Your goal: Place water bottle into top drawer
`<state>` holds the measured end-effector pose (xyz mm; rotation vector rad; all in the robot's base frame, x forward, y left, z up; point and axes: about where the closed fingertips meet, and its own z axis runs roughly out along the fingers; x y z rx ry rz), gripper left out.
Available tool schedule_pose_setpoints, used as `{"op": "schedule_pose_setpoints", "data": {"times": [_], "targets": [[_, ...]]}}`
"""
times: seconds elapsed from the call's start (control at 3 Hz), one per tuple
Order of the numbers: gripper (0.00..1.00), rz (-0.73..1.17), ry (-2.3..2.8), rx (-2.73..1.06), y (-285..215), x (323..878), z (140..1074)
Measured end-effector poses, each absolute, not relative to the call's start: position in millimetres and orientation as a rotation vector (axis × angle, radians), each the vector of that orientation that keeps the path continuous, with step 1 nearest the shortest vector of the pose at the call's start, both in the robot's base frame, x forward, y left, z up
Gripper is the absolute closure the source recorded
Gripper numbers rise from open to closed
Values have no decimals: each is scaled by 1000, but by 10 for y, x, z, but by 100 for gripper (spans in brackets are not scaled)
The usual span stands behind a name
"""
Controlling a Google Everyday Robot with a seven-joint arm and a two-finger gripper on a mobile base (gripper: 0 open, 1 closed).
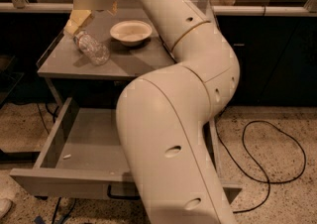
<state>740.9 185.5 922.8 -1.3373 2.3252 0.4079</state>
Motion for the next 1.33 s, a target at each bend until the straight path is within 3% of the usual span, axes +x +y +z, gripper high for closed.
{"op": "schedule_pose_setpoints", "data": {"times": [1.33], "targets": [[0,461,2343,-1412,2215,7439,8935]]}}
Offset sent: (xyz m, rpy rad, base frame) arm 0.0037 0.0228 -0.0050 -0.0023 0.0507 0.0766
